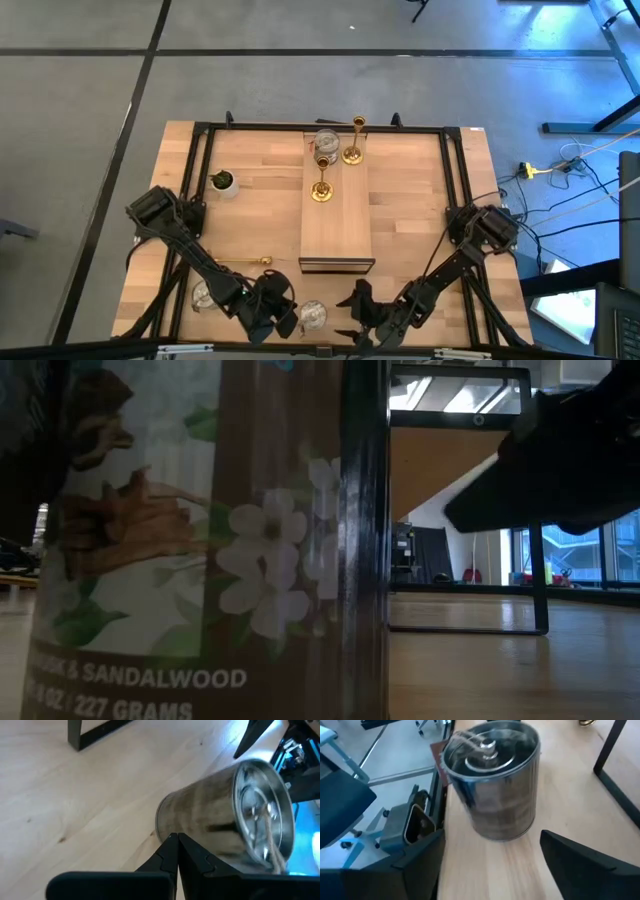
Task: Pick & Place candle stick holders
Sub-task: Put the right scented candle on the shelf
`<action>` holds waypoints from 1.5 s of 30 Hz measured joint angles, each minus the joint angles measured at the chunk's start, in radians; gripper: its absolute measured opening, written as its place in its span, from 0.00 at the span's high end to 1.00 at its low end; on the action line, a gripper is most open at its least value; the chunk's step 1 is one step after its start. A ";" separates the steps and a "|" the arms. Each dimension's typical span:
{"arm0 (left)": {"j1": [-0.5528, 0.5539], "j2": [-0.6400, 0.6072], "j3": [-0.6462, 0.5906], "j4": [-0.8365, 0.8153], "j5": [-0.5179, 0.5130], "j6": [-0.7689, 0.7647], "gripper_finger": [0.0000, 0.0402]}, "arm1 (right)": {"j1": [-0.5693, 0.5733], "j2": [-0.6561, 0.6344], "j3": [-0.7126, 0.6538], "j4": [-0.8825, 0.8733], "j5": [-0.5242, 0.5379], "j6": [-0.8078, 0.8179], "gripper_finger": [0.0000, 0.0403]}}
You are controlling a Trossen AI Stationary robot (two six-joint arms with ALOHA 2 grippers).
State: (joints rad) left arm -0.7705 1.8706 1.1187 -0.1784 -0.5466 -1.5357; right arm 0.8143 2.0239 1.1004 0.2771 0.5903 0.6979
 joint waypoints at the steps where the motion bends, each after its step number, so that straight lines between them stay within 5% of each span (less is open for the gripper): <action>1: 0.005 0.000 0.000 0.008 0.010 0.004 1.00 | -0.003 0.000 0.000 0.003 0.000 -0.003 0.15; 7: -0.009 0.000 0.000 0.063 0.039 -0.038 1.00 | -0.027 0.000 0.000 -0.006 0.000 -0.012 0.02; 16: -0.048 0.007 0.000 0.060 0.071 -0.113 1.00 | -0.037 0.000 0.000 -0.001 -0.001 0.027 0.02; 25: 0.027 0.048 0.000 0.231 0.146 0.028 1.00 | -0.048 0.000 0.000 -0.020 0.006 0.045 0.02; 45: 0.144 0.068 0.000 0.266 0.326 0.200 1.00 | -0.082 0.123 0.000 0.142 -0.019 0.079 0.02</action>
State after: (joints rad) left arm -0.6269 1.9381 1.1187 0.0874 -0.2208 -1.3358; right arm 0.7324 2.1468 1.1007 0.4188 0.5713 0.7769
